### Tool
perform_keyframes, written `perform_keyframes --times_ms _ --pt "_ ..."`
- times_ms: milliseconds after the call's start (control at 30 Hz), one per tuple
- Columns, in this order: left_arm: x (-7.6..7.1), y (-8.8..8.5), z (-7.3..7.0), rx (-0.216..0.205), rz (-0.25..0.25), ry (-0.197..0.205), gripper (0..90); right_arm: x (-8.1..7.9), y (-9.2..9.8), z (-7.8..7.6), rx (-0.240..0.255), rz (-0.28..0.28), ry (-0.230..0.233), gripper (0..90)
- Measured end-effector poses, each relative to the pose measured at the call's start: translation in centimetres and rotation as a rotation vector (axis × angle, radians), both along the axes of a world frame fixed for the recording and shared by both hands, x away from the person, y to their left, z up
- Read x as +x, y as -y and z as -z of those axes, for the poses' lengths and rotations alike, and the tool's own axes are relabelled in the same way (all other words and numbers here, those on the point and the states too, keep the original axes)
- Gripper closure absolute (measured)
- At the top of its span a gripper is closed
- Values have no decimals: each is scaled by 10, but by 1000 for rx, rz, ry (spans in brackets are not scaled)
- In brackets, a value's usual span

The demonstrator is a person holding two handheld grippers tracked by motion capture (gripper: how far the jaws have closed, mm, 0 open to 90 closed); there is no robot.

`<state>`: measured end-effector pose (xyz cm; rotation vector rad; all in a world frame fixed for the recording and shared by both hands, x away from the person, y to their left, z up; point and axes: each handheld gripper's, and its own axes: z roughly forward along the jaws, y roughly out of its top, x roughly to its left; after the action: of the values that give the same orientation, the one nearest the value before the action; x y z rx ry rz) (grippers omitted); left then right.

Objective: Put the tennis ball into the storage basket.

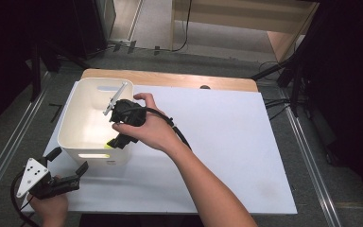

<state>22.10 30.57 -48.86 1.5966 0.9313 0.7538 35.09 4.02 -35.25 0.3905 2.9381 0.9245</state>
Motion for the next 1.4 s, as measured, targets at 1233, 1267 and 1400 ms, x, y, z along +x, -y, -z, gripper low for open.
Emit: perform_keyframes --times_ms 1233,1267,1400 --pt "0 7 1 73 0 -6 0 -70 233 86 283 482 138 0" --pt "0 7 1 74 1 -7 0 -72 239 89 287 494 140 0" --pt "0 8 2 74 4 -7 0 -81 264 101 305 549 146 0"
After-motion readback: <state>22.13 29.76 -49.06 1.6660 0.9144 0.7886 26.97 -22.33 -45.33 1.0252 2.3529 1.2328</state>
